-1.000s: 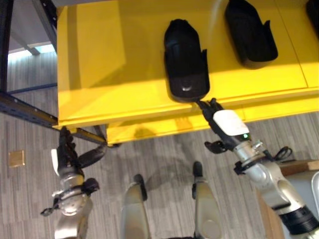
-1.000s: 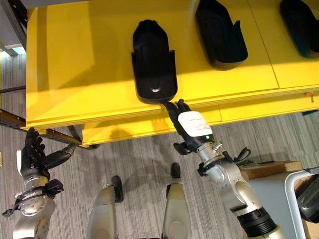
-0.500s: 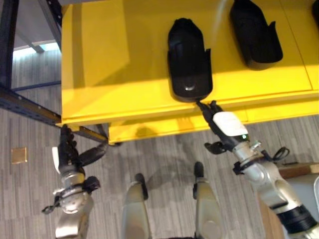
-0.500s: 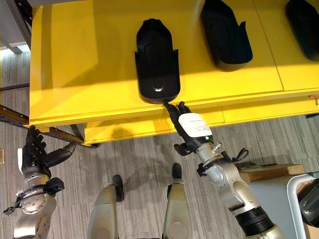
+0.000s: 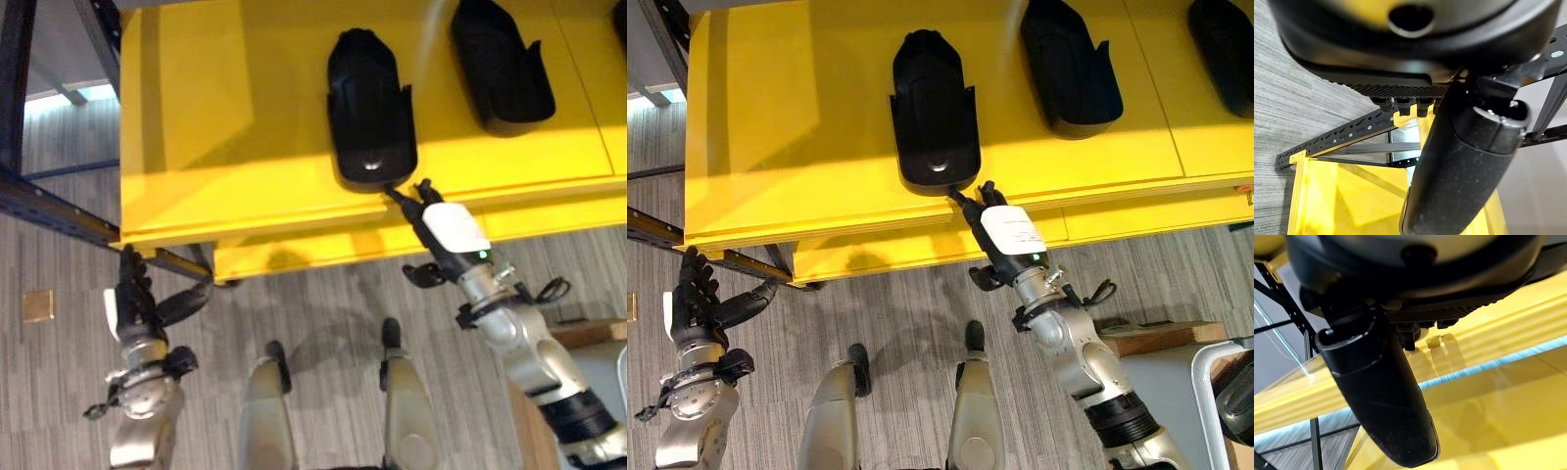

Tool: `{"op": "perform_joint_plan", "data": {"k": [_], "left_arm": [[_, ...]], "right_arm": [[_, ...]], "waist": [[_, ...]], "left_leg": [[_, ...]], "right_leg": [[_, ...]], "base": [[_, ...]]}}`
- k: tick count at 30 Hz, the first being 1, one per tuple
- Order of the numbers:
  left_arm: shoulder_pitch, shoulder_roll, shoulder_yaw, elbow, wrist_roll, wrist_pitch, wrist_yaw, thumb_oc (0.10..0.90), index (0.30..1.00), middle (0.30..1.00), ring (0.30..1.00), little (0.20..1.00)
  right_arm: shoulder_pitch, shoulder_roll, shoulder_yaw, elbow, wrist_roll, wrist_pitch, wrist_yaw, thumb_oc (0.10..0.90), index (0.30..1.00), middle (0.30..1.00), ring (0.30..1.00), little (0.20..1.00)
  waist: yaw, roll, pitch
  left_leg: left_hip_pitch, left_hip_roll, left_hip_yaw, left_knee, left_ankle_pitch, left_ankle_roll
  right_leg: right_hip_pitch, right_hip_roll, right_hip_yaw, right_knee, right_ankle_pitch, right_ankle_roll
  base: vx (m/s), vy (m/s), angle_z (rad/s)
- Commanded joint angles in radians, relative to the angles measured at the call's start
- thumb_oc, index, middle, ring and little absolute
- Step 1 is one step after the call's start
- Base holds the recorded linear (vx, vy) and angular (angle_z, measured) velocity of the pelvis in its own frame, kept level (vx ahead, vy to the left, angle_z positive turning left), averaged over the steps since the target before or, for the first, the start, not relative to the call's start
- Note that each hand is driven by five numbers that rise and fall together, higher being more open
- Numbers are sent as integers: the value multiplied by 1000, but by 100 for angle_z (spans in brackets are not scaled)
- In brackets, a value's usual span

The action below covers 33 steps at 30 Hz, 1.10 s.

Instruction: Move parts from the plastic box to the shelf.

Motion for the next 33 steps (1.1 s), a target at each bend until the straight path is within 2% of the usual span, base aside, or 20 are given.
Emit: {"op": "perform_joint_plan", "data": {"k": [1,12,17,23,27,30,33], "left_arm": [[15,51,17,-77,31,-107,13,900,1000,1000,1000,1000],[6,52,5,-73,25,-110,7,900,1000,1000,1000,1000],[8,47,11,-73,22,-110,5,900,1000,1000,1000,1000],[34,40,39,-98,34,-101,15,900,1000,1000,1000,1000],[45,40,45,-110,36,-100,20,900,1000,1000,1000,1000],[66,41,64,-124,39,-97,18,900,1000,1000,1000,1000],[76,42,68,-131,41,-96,15,900,1000,1000,1000,1000]], "right_arm": [[-105,22,-57,-37,-9,-10,-86,900,1000,1000,1000,1000],[-177,21,-71,37,-1,28,-123,900,1000,1000,1000,1000],[-148,23,-87,11,7,22,-117,900,1000,1000,1000,1000],[18,16,-203,-196,31,-35,-105,900,1000,1000,1000,1000],[61,14,-221,-254,53,-64,-100,900,1000,1000,1000,1000],[135,-4,-232,-336,107,-109,-51,900,1000,1000,1000,1000],[159,-14,-230,-352,136,-118,-30,900,1000,1000,1000,1000]], "waist": [[18,2,-76],[27,8,-75],[24,10,-73],[7,-5,-71],[1,-11,-70],[-9,-23,-70],[-9,-26,-70]], "left_leg": [[-13,-15,-95,-76,91,0],[-18,-18,-101,-75,91,2],[-21,-21,-102,-70,87,3],[-25,-18,-98,-67,86,4],[-25,-17,-97,-65,85,4],[-19,-13,-96,-70,90,0],[-15,-12,-96,-73,92,-1]], "right_leg": [[-42,-3,4,79,22,-27],[-51,-3,7,92,17,-30],[-53,-3,6,97,15,-32],[-55,0,6,100,13,-32],[-56,1,8,102,13,-32],[-52,3,5,99,14,-30],[-47,3,4,97,16,-29]], "base": [[0,0,0],[0,0,0],[8,5,2],[0,2,1],[-8,3,-2],[-13,5,0],[0,0,0]]}}
